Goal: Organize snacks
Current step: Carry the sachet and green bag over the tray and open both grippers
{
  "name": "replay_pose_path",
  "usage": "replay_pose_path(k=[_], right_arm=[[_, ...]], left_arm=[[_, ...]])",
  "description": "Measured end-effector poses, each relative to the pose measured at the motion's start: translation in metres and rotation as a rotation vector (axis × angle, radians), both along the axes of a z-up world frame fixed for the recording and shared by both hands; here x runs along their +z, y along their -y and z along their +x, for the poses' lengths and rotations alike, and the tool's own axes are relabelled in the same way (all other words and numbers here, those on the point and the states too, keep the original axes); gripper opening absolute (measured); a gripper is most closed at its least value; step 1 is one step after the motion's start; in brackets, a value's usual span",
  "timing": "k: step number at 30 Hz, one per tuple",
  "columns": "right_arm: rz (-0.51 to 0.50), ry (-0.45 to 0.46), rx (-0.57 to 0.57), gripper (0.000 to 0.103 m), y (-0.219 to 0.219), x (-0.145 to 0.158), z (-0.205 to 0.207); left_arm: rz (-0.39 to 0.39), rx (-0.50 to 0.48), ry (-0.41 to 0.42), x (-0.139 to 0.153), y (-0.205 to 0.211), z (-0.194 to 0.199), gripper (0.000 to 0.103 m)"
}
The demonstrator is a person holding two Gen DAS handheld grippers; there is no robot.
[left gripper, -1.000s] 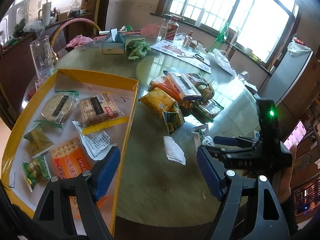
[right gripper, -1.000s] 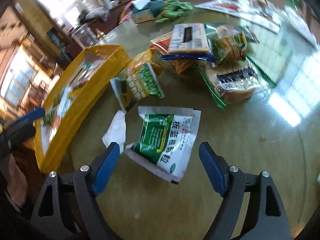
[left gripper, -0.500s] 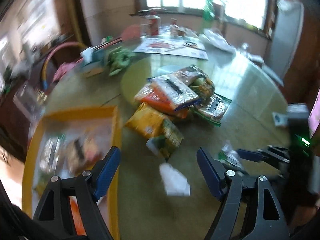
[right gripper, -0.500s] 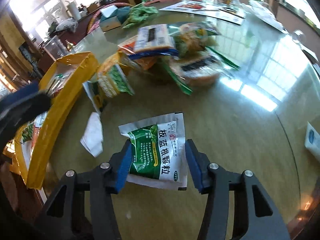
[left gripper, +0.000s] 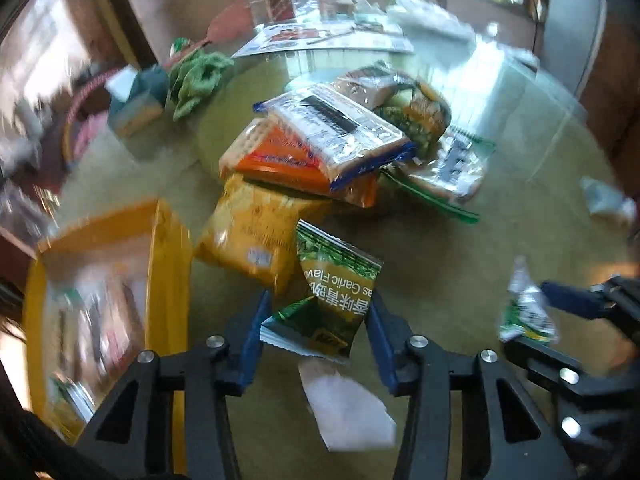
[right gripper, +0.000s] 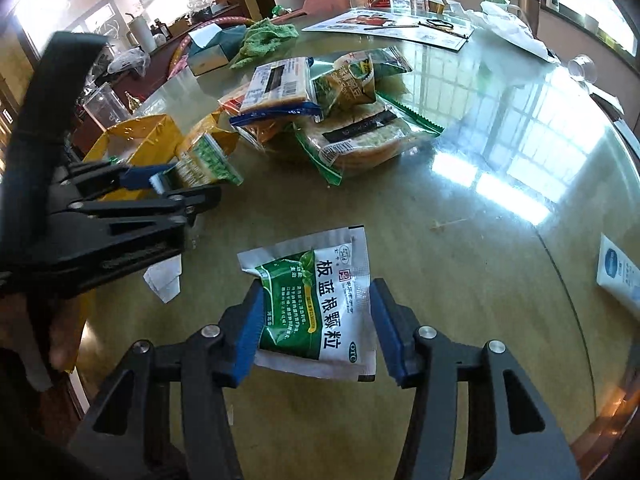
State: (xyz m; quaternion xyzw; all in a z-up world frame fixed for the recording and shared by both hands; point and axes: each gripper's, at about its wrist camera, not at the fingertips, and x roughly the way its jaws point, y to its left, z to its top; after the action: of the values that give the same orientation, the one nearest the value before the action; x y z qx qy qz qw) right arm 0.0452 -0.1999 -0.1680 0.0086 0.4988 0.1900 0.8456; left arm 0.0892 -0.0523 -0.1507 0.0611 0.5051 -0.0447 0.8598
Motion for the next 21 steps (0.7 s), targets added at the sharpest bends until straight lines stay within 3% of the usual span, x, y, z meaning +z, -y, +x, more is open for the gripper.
replay_pose_path(k=[3,7,15,18,21], right_arm=[[-0.004,0.022,0.011,0.049,-0.001,0.002,-0.004],[-0.050,0.046,0.033,0.042,-0.012,0.005,-0.010],[-0.319,0.150,0.055,0.034,-0.055,0.001,-0.023],[-0.347,0.163,0.053,0.027,-0.057,0.001,-0.026],[-0.296,0.156,0.033,0.023,-0.052,0.008,-0.031]], left_arm=[[-0.174,0.046,0.006,0.013,-0.022,-0.025,0.046],[-0.344,0.107,0.050,0.032,-0.046,-0.065,0.046],[-0.361,0.210,0.160,0.055,-0.075,-0.144,0.046],[-0.339,0.250,0.193,0.061,-0.093,-0.149,0.046],[-0.352,0.284,0.197,0.060,-0.110,-0.163,0.046]])
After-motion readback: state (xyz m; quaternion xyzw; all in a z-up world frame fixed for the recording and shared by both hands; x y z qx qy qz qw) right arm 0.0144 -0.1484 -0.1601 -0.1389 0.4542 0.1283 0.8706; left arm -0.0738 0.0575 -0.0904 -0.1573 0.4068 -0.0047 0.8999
